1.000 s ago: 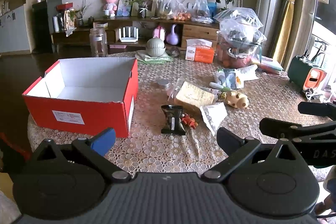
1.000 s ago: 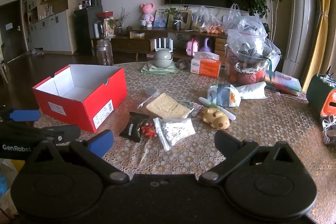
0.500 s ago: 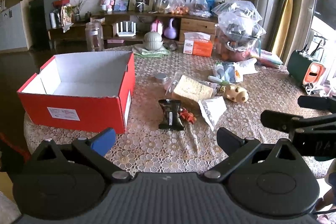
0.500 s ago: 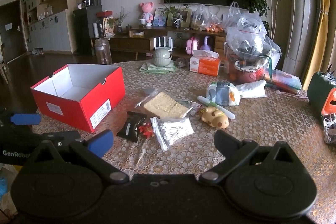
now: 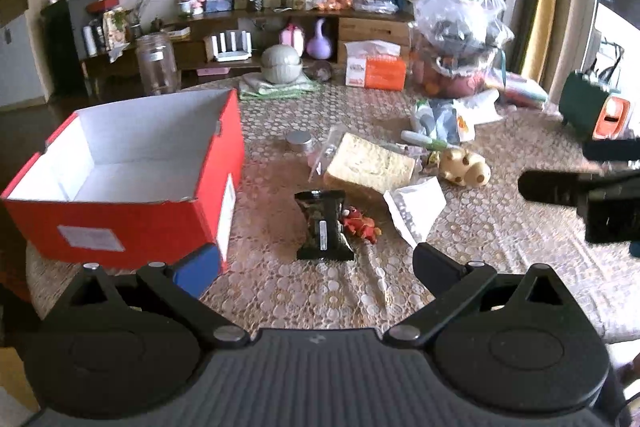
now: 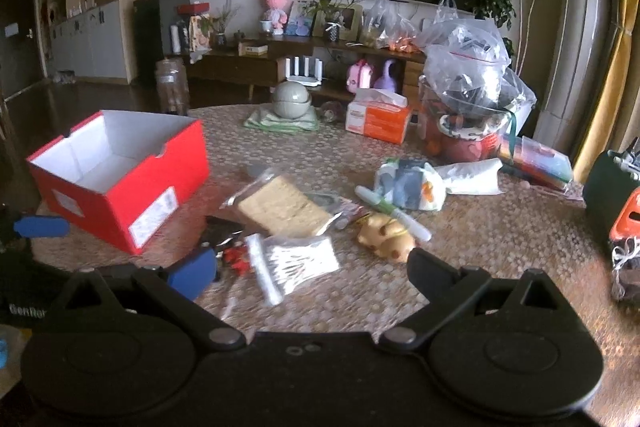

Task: Organize objects
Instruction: 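Reach the left tool toward the black snack packet while the right tool approaches the cotton swab bag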

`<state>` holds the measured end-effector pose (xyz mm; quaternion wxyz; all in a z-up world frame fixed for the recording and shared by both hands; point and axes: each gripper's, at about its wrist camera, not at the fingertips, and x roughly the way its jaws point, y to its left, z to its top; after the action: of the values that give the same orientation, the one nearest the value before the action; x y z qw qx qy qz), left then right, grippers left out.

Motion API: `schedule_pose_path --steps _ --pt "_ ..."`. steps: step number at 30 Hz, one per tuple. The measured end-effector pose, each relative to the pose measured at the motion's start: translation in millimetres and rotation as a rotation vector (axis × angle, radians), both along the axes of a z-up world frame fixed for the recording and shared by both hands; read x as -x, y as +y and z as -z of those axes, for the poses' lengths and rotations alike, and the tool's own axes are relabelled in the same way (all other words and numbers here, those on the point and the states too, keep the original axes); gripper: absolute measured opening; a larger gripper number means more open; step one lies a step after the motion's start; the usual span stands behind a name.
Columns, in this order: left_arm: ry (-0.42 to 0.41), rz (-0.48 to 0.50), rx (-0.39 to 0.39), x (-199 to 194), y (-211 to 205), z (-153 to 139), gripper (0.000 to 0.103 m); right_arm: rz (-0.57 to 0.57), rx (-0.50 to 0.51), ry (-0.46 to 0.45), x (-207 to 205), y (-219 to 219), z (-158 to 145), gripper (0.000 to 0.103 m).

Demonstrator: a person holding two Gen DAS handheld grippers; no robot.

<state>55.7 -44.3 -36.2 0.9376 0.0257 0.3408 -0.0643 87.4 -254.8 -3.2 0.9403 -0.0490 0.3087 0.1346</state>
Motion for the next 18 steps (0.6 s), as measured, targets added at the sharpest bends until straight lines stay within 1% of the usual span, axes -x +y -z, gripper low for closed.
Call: schedule_pose_path --steps 3,6,9,13,18 --pt "0.0 0.015 -0.023 -16.5 -6.3 14.8 0.103 -0.019 -0.004 0.028 -18.0 -0.4 8.2 0.101" --pt "0.018 0.021 -0.028 -32.6 -11.0 30.3 0.103 -0.028 0.03 0.04 -34.6 4.2 20.1 0.101" --pt "0.034 0.028 -0.033 -46.1 -14.2 45.3 0.103 -0.04 0.039 0.064 -50.9 6.3 31.7 0.101" --pt "0.035 0.021 -0.056 -61.2 -17.5 59.3 0.103 -0.024 0.008 0.111 -74.6 6.9 43.8 0.101" --pt "0.054 -0.003 -0.04 -79.8 -13.8 68.2 0.103 0.009 -0.025 0.151 -100.9 8.3 53.4 0.101"
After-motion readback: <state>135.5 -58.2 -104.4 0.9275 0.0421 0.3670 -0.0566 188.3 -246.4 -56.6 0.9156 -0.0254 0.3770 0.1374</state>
